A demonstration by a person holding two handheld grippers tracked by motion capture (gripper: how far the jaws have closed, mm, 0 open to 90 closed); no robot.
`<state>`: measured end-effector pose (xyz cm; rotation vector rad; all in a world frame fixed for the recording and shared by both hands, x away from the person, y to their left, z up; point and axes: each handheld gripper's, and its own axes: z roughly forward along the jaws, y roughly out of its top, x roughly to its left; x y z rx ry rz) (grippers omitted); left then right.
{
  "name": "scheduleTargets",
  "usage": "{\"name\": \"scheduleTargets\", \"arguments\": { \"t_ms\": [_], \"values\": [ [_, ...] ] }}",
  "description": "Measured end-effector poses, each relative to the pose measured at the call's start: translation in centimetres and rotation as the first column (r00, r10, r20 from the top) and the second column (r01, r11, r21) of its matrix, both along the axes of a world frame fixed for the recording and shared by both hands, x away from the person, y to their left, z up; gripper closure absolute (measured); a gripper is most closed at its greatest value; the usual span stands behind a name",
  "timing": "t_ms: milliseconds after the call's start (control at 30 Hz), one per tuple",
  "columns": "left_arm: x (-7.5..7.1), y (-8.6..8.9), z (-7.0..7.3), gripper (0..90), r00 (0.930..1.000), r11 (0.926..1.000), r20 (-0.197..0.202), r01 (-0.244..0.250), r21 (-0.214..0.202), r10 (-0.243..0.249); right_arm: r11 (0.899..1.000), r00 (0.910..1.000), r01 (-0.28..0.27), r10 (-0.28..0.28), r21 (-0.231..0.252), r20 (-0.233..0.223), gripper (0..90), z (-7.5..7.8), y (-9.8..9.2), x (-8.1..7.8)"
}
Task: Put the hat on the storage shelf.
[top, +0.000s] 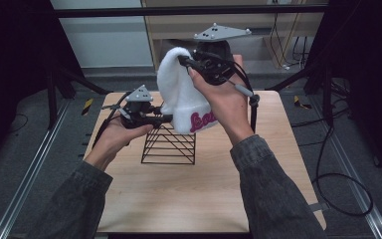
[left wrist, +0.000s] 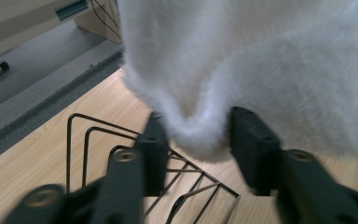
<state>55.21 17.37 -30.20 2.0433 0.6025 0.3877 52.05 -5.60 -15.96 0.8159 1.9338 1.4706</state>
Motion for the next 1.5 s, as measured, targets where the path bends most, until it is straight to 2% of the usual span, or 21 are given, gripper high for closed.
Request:
{"name": "scheduleTargets", "arguments": {
  "t_ms": [67,233,433,567,633,767,1067,1267,1333,1433,1500],
  "values": [
    [0.0,0.1,0.1,79.1,0.9999,0.9998,-0.014,0.005,-0.022,-0.006,1.000,1.0000,0.003,-0.003,-0.003,-0.004,83.2,-0.2,-0.3,0.1],
    [-0.1,0.7,0.3,82.6,0.9997,0.9997,0.009,-0.023,-0.003,0.023,1.000,0.9999,0.010,-0.010,-0.007,-0.008,83.2,-0.5,-0.7,0.1],
    [-0.5,1.8,1.0,83.6,0.9973,0.9980,0.038,-0.062,-0.009,0.063,1.000,0.9997,0.020,-0.020,-0.018,-0.010,83.1,-0.8,-1.2,0.2],
    [-1.0,2.3,1.5,83.8,0.9937,0.9965,0.076,-0.083,0.008,0.082,0.999,0.9995,0.029,-0.030,-0.021,-0.012,83.0,-0.9,-1.6,0.4],
    [-1.4,2.6,1.8,83.9,0.9898,0.9946,0.102,-0.102,0.023,0.099,0.999,0.9992,0.037,-0.038,-0.025,-0.014,82.9,-1.1,-1.7,0.6],
    [-1.5,2.8,2.0,84.1,0.9878,0.9934,0.112,-0.112,0.024,0.108,0.998,0.9986,0.048,-0.049,-0.032,-0.022,82.8,-1.4,-1.8,1.0],
    [-2.0,3.9,2.6,84.3,0.9827,0.9907,0.126,-0.136,-0.008,0.136,0.998,0.9970,0.062,-0.063,-0.027,-0.044,82.7,-1.9,-2.2,1.7],
    [-3.1,4.8,2.9,84.3,0.9783,0.9884,0.145,-0.151,0.014,0.148,0.997,0.9962,0.067,-0.069,-0.038,-0.054,82.6,-2.2,-2.1,1.9],
    [-3.2,4.9,2.8,84.3,0.9776,0.9878,0.144,-0.156,0.006,0.153,0.997,0.9961,0.066,-0.068,-0.037,-0.056,82.6,-2.3,-2.0,1.9],
    [-3.2,5.4,2.6,84.3,0.9764,0.9863,0.147,-0.163,0.023,0.158,0.997,0.9958,0.062,-0.065,-0.045,-0.065,82.6,-2.8,-1.7,2.3],
    [-3.1,5.8,2.4,84.3,0.9760,0.9850,0.140,-0.171,0.019,0.167,0.997,0.9947,0.061,-0.064,-0.046,-0.080,82.6,-3.4,-1.3,2.7]
  ]
}}
